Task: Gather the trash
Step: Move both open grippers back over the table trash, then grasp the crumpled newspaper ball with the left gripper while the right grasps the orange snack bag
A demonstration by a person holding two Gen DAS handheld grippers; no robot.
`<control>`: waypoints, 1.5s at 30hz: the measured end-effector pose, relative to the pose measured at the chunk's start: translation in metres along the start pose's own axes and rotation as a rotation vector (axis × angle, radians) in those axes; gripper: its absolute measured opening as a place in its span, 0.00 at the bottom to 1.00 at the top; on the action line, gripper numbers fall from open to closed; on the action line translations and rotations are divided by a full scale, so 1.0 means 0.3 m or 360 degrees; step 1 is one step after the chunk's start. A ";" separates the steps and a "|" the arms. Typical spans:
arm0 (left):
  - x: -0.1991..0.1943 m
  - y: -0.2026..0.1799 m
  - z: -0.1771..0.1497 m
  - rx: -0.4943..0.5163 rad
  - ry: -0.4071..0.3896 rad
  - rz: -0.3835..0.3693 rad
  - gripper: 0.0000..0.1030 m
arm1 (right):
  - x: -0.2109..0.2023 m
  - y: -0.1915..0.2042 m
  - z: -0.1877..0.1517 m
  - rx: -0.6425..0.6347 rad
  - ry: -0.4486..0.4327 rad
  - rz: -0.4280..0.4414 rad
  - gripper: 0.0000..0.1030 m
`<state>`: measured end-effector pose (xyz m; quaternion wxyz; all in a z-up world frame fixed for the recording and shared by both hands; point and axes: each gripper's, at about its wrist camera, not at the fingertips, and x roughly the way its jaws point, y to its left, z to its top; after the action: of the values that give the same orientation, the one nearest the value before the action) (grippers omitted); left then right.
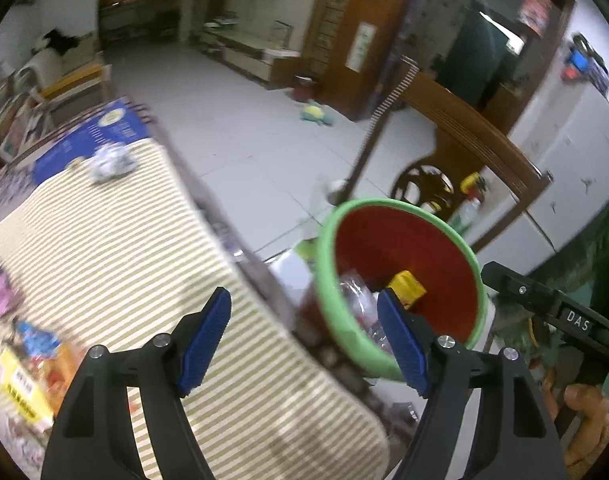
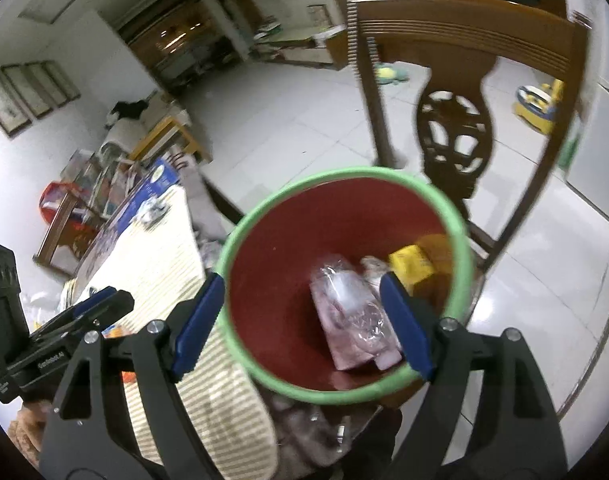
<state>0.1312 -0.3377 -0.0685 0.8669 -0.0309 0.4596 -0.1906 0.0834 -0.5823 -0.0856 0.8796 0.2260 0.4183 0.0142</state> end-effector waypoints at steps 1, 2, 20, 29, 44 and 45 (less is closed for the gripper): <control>-0.021 0.032 -0.009 -0.0027 -0.0012 0.0017 0.70 | 0.009 0.024 0.000 -0.0019 0.0005 0.0011 0.76; -0.048 0.069 -0.022 -0.0055 -0.0026 0.0040 0.70 | 0.018 0.051 -0.004 -0.0039 0.0010 0.0023 0.76; -0.370 0.725 -0.320 -0.0485 -0.0088 0.0303 0.70 | 0.186 0.691 -0.244 -0.0415 0.0206 0.0185 0.76; -0.355 0.988 -0.553 -0.0642 0.0149 0.0309 0.71 | 0.234 0.909 -0.374 -0.0505 0.0273 0.0217 0.76; -0.170 1.047 -0.580 -0.0556 0.0302 0.0171 0.48 | 0.285 0.986 -0.437 -0.0499 0.0363 0.0144 0.82; -0.180 1.047 -0.573 -0.0548 0.0281 0.0173 0.48 | 0.302 0.993 -0.440 -0.0502 0.0385 0.0149 0.82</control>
<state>0.0599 -0.0066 -0.1969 0.8142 -0.1370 0.5605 -0.0640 0.0931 -0.2446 -0.1022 0.8458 0.1013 0.5027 0.1475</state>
